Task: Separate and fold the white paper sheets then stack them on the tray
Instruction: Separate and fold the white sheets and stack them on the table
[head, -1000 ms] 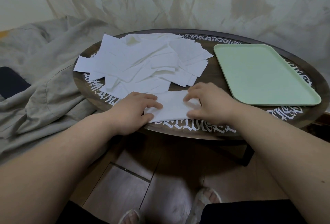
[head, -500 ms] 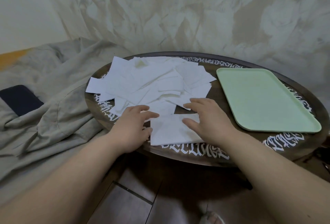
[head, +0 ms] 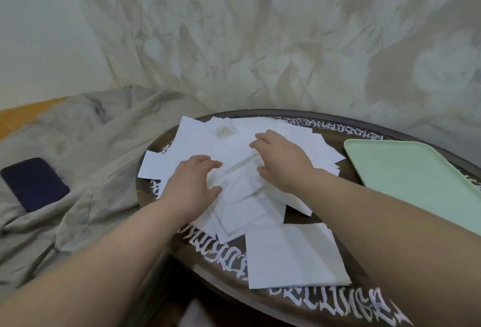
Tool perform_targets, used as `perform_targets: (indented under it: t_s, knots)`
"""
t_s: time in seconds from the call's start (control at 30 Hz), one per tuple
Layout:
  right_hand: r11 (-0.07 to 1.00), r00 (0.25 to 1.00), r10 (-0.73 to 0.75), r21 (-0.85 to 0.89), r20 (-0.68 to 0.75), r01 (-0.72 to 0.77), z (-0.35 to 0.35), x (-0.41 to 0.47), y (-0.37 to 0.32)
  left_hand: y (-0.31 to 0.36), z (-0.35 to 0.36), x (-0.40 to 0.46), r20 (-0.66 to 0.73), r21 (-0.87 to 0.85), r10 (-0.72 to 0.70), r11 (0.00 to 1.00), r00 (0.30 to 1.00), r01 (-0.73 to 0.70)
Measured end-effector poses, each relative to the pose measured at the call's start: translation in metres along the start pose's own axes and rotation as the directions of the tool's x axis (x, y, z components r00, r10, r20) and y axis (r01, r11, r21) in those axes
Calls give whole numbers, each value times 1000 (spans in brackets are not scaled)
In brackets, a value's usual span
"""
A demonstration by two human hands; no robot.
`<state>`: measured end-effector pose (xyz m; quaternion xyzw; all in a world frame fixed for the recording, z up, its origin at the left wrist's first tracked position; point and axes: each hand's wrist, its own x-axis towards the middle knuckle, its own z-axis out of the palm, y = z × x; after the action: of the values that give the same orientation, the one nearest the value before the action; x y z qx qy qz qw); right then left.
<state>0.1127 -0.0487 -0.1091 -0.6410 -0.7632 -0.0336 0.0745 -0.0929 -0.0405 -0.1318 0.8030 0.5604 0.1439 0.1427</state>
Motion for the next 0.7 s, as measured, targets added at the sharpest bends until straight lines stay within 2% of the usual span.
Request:
perform_targets:
  t_s: [0.1,0.2,0.4,0.53,0.7]
  knots:
    - [989,995,-68,-127,67,77,15,32,3,-13,3,13,6,3,-13,1000,1000,13]
    - [993,993,-63,-95,97,73,29,54,3,-22,9,25,11,-17,-38,999,999,38]
    - [996,999,-15,-83,-49,11,39,62,11,-28,26,39,-6,-96,-37,995,999,36]
    - [999,986,18,46,-165,-10,29,64,16,-24,24,39,-139,-214,-88,975,986,57]
    - [969,927,98,246,-361,-7,12,53,14,-15,5,30,-363,-380,-277,916,890,129]
